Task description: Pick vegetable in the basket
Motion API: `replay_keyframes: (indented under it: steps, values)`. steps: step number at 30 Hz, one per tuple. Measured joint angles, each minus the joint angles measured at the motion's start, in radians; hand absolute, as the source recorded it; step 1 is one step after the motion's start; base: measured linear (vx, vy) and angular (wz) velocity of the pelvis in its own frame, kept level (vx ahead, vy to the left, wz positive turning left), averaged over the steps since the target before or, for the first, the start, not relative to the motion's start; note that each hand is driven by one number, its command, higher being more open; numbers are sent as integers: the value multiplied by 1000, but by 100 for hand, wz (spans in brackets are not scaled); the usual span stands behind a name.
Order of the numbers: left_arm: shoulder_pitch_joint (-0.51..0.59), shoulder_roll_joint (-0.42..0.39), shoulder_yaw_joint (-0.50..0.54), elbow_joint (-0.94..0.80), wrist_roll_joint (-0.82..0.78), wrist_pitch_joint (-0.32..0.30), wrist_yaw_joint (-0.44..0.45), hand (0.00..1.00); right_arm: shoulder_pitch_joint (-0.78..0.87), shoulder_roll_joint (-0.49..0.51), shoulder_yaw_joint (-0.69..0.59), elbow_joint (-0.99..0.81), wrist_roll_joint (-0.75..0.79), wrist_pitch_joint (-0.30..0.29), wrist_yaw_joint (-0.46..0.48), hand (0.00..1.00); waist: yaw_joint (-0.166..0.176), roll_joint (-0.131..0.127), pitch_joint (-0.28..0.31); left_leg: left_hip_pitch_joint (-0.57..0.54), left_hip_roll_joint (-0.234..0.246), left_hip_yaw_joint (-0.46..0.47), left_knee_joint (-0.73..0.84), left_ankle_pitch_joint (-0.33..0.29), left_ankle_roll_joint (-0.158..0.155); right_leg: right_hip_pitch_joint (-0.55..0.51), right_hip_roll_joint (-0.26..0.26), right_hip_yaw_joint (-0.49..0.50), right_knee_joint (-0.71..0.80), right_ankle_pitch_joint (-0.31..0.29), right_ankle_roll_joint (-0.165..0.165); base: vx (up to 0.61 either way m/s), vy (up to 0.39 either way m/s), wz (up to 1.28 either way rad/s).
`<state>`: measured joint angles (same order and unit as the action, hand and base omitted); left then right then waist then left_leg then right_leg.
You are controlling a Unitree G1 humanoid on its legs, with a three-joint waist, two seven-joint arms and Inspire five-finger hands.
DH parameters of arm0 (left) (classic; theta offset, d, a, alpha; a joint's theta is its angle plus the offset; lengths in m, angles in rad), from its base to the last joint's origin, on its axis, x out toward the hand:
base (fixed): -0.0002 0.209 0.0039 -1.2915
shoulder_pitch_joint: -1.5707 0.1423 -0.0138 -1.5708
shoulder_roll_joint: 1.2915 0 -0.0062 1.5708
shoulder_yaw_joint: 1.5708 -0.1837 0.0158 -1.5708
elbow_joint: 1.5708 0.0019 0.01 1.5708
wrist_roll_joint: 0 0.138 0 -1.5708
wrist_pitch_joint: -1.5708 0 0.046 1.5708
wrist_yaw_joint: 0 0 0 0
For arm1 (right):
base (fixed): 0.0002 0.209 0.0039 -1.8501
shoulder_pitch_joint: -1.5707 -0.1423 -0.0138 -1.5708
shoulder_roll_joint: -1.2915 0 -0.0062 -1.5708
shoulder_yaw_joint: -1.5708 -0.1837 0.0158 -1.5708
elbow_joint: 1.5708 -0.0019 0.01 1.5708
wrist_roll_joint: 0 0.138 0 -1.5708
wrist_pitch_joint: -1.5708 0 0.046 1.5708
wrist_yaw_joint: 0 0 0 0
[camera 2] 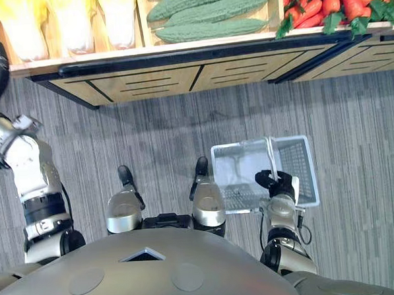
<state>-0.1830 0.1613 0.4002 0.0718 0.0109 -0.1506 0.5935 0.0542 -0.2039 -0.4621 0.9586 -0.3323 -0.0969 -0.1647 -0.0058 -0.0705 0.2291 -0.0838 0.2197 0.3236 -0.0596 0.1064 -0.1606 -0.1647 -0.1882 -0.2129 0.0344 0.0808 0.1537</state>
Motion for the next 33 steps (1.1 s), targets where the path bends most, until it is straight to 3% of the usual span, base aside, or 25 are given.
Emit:
replay_keyframes:
  steps: [9, 18, 33]
  values:
    - [-116, 42, -3, 67, 75, 50, 20, 100, -80, -27, 71, -47, 0, -6, 0, 0, 1, -5, 79, -55, 2, 5, 58, -32, 8, -46, -4, 30, 14, 2, -4, 10, 1, -3]
    - [-177, 90, -4, 159, 82, 112, 18, 100, -91, -28, 105, -67, -4, -7, -1, 0, 1, -16, 92, -66, 2, 12, 63, -35, 8, -62, -4, 51, 17, 2, -4, -1, 1, -1]
    - [-240, 137, -59, 195, 123, 132, 10, 100, -108, -28, 141, -70, -5, -18, -2, 0, 1, -38, 120, -63, 3, 34, 76, -42, 8, -80, -3, 83, 34, 2, -4, -4, 2, -4]
